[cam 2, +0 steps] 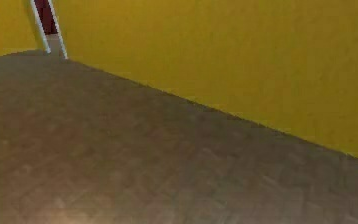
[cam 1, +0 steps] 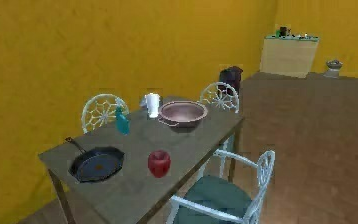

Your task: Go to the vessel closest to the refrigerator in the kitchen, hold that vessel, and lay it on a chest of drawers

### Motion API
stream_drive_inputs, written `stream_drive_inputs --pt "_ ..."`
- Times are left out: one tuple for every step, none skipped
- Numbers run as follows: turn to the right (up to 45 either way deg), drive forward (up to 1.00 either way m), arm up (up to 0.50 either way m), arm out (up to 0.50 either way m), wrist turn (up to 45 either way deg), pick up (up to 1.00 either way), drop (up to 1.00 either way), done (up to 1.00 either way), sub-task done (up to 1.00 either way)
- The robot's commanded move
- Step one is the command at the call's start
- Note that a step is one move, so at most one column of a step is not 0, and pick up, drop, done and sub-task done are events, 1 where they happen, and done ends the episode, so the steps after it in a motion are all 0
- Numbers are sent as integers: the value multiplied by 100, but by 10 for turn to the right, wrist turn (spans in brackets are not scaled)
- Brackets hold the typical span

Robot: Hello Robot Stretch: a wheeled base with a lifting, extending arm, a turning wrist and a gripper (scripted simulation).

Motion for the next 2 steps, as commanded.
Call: stream_drive_inputs --pt "450 0 0 0 0 0 0 0 0" --pt "390 0 0 0 0 0 0 0 0"
